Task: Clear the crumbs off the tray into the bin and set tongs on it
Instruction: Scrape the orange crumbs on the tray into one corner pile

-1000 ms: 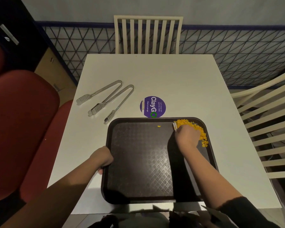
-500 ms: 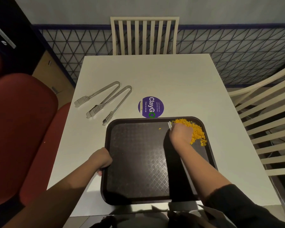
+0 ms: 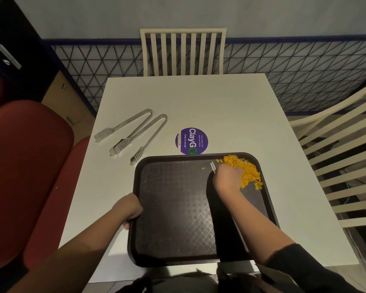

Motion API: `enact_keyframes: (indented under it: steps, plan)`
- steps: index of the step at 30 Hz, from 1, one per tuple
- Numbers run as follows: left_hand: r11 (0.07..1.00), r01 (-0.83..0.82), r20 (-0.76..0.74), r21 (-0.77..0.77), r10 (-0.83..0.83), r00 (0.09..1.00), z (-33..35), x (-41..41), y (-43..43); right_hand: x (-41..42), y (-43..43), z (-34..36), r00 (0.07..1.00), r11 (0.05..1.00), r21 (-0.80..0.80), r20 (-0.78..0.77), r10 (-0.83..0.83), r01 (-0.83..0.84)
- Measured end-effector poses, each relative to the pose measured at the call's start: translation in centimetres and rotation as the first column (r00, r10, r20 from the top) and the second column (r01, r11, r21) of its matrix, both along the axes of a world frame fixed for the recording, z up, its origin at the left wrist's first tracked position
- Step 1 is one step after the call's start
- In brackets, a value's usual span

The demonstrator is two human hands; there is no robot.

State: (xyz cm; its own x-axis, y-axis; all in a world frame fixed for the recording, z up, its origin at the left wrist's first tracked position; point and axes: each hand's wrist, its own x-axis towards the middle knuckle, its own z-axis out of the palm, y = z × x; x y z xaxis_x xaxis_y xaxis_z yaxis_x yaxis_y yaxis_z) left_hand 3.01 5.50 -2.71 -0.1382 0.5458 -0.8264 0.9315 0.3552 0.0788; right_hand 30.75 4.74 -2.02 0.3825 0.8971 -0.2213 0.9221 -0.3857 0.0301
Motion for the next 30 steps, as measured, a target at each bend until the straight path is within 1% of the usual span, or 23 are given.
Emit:
enact_keyframes:
  steps: [2,4,7,9,12,14,17,21,23,27,30]
  plan:
    - [1.000,-0.002,-0.003,0.006,0.002,1.000,0.0,0.0,0.0,0.9,0.0,0.2,0.999,0.999,0.015,-0.013,-0.050,0.050]
    - [1.000,-0.002,0.002,0.013,0.002,1.000,-0.1,0.0,0.0,1.1,0.1,0.5,0.999,0.998,0.046,-0.006,-0.047,0.047]
    - [1.000,-0.006,0.008,0.024,0.006,1.000,0.1,0.1,-0.1,-0.8,0.4,0.6,0.996,0.993,0.088,-0.025,0.086,-0.084]
    - [1.000,-0.008,0.006,0.030,0.007,1.000,0.2,0.2,-0.1,-2.7,0.5,0.2,0.983,0.981,0.087,-0.053,0.177,-0.172]
    - [0.999,-0.012,-0.001,0.044,0.012,1.000,0.3,0.2,-0.3,-3.8,0.6,-0.6,0.977,0.979,0.060,-0.075,0.200,-0.196]
    - [0.999,-0.006,-0.004,0.052,0.006,1.000,0.5,0.3,-0.3,-3.0,0.8,-0.7,0.987,0.988,0.051,-0.063,0.150,-0.147]
    - [0.998,0.000,-0.011,0.059,0.000,1.000,0.6,0.3,-0.4,-0.6,1.0,-0.1,0.998,0.999,0.039,-0.065,0.009,-0.007]
    - [0.998,0.015,-0.027,0.057,-0.014,1.000,0.7,0.2,-0.5,2.3,0.7,0.1,0.988,0.989,0.038,-0.065,-0.137,0.140]
    - [0.999,0.013,-0.029,0.051,-0.012,1.000,0.9,0.2,-0.5,2.7,0.5,0.0,0.985,0.987,0.028,-0.067,-0.159,0.161]
    - [0.997,-0.013,-0.023,0.070,0.015,1.000,1.2,0.1,-0.7,2.8,-0.2,0.1,0.981,0.982,0.057,-0.091,-0.173,0.179]
    - [0.990,-0.015,-0.030,0.143,0.019,0.999,1.4,0.2,-1.3,3.3,-0.8,0.5,0.973,0.975,0.091,-0.133,-0.190,0.203]
